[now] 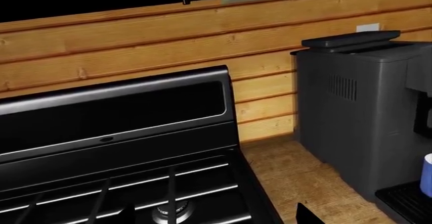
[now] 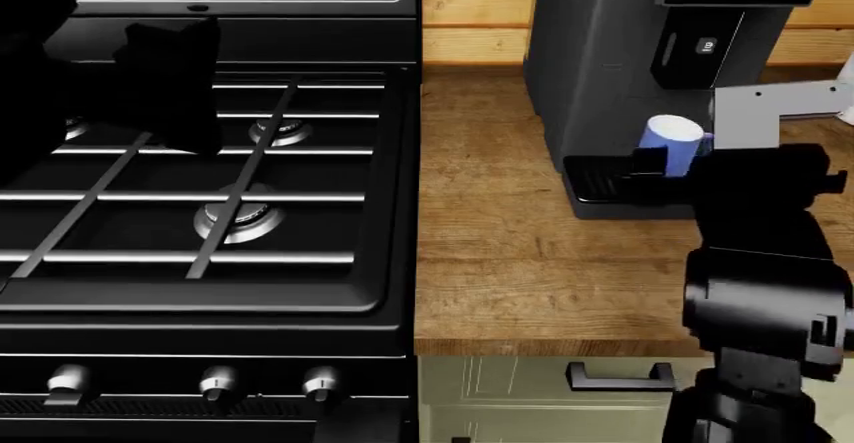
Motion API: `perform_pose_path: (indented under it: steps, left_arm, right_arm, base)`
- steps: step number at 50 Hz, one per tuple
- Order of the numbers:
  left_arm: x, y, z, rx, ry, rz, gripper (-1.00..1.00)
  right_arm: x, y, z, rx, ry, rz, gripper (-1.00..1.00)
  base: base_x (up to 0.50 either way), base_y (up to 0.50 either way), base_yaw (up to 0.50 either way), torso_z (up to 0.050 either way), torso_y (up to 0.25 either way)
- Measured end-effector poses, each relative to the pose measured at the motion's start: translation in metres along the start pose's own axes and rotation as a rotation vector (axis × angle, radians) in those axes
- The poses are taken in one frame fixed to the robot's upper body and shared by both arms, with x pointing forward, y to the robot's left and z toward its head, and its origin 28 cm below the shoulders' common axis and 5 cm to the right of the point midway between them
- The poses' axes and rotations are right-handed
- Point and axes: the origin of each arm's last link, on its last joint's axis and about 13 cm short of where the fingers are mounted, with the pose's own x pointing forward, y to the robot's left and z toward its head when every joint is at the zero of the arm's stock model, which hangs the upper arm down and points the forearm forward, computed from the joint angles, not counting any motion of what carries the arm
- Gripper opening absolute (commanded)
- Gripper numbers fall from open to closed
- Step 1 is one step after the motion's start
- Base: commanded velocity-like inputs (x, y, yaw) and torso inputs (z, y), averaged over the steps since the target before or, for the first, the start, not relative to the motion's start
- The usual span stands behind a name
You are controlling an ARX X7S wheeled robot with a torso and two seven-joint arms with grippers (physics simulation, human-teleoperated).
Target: Pick the mug from the cabinet, place it under the coffee machine dispenser, and press the start button.
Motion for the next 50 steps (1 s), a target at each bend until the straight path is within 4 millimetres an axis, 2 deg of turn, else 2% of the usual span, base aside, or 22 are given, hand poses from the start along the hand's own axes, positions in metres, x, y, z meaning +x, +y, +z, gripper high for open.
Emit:
perform_pose_path:
  steps: [6,7,21,29,37,50]
  left_arm:
    - [0.0,0.0,-0.001,-0.003,-0.002,-0.002,1.0]
    - [0.0,0.0,-0.001,-0.003,-0.003,-0.003,1.0]
    - [-0.002,0.002,-0.001,-0.007,-0.009,-0.003,1.0]
    - [-0.003,0.002,-0.002,-0.01,-0.012,-0.002,1.0]
    - [-0.004,0.002,-0.003,-0.012,-0.013,-0.001,1.0]
    - [-0.005,0.003,-0.004,-0.016,-0.012,0.003,1.0]
  right_arm:
    - [-0.033,-0.013,0.009,-0.005,-0.016,0.024,1.0]
    - [-0.038,-0.014,0.01,-0.006,-0.018,0.03,-1.0]
    - [-0.085,-0.023,0.014,-0.012,-0.09,0.114,-1.0]
    - [-0.102,-0.025,0.023,0.001,-0.177,0.164,-1.0]
    - [-0.104,-0.027,0.033,0.003,-0.258,0.17,-1.0]
    - [-0.089,-0.028,0.036,-0.007,-0.289,0.137,-1.0]
  base:
    - [0.0,0.0,0.0,0.0,0.0]
    - [0.0,0.0,0.0,0.0,0.0]
    - [0.0,0.0,0.0,0.0,0.0]
    - [0.0,0.0,0.0,0.0,0.0]
    - [0.0,0.0,0.0,0.0,0.0]
    - [0.0,0.0,0.0,0.0,0.0]
